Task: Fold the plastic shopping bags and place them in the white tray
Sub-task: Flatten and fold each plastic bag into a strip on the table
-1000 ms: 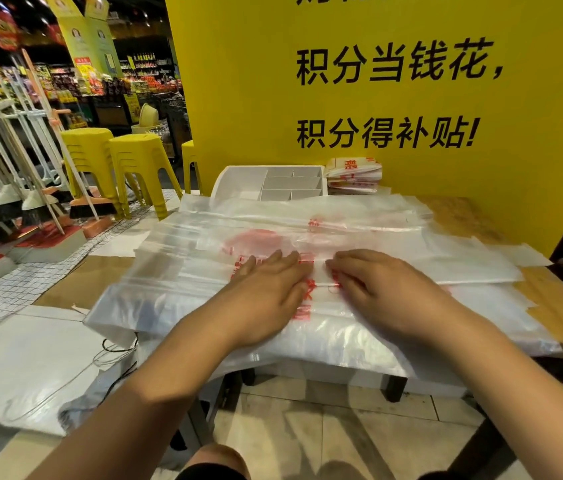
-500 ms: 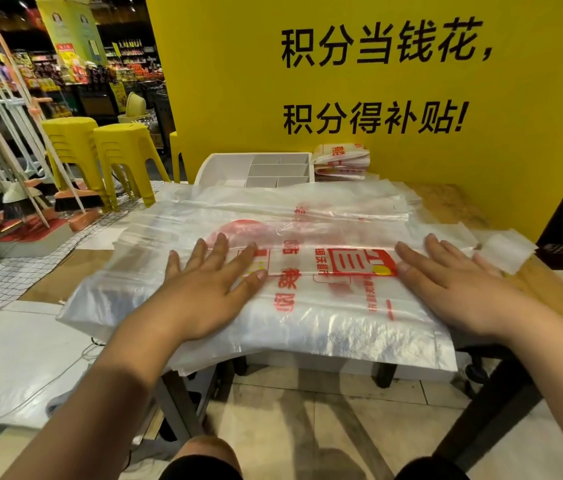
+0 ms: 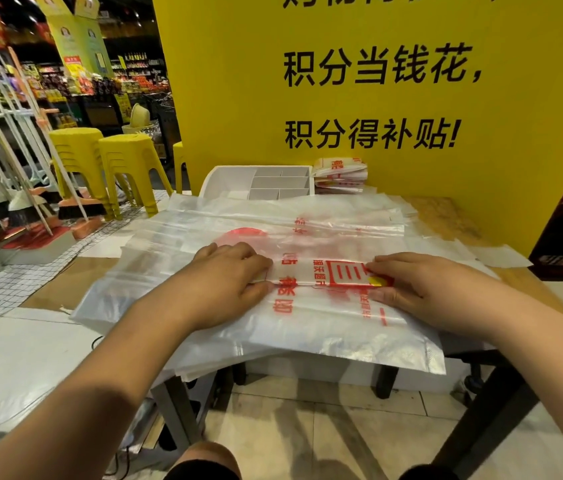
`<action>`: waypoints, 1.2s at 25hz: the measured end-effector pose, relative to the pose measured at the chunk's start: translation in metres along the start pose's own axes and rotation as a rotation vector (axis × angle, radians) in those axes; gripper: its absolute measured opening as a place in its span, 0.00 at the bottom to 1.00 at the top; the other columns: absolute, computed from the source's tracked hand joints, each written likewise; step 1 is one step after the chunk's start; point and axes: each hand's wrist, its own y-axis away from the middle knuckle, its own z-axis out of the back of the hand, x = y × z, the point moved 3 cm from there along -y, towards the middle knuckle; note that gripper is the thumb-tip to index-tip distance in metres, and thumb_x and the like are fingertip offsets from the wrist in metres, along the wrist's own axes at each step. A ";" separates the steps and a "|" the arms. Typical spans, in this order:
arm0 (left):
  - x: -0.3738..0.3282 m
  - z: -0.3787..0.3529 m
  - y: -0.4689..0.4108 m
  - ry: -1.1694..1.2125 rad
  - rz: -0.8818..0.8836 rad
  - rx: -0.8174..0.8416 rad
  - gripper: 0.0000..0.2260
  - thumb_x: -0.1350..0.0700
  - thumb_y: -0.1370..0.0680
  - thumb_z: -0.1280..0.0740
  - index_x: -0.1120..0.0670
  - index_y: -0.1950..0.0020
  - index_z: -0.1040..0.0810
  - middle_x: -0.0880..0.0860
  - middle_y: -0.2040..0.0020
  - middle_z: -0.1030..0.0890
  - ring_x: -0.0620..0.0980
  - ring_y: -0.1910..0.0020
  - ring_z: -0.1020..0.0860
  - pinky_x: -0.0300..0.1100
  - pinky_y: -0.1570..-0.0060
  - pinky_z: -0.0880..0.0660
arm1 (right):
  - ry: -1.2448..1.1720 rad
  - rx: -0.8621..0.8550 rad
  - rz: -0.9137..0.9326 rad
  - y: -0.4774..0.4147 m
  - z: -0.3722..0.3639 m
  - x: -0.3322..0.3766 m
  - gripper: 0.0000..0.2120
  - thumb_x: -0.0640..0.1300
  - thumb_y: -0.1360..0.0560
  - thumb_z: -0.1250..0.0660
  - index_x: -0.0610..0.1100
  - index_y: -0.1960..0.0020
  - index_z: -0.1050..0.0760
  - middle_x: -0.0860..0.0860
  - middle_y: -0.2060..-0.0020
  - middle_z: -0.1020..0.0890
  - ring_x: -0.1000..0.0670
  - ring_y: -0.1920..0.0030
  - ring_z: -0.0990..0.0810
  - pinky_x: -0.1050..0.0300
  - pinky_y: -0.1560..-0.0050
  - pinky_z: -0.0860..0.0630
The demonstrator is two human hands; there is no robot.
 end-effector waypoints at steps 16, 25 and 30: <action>0.029 0.040 0.000 0.259 0.032 0.002 0.08 0.46 0.17 0.40 0.45 0.48 0.23 0.44 0.54 0.21 0.43 0.56 0.25 0.40 0.58 0.29 | 0.255 0.012 -0.408 0.019 0.029 -0.030 0.41 0.77 0.34 0.68 0.56 0.48 0.26 0.53 0.50 0.18 0.48 0.50 0.23 0.45 0.35 0.30; 0.032 0.027 -0.019 0.320 0.078 -0.058 0.10 0.44 0.17 0.40 0.43 0.40 0.24 0.45 0.48 0.21 0.45 0.53 0.24 0.42 0.56 0.30 | 0.153 -0.245 -0.073 0.000 0.025 0.015 0.31 0.62 0.20 0.44 0.56 0.21 0.47 0.52 0.25 0.34 0.48 0.25 0.37 0.47 0.24 0.44; 0.033 0.011 -0.024 0.297 0.057 -0.139 0.14 0.48 0.17 0.38 0.43 0.32 0.26 0.48 0.40 0.22 0.49 0.42 0.25 0.46 0.43 0.28 | 0.074 -0.310 -0.207 -0.016 0.013 0.001 0.27 0.63 0.19 0.46 0.55 0.23 0.39 0.50 0.29 0.29 0.45 0.28 0.33 0.46 0.27 0.42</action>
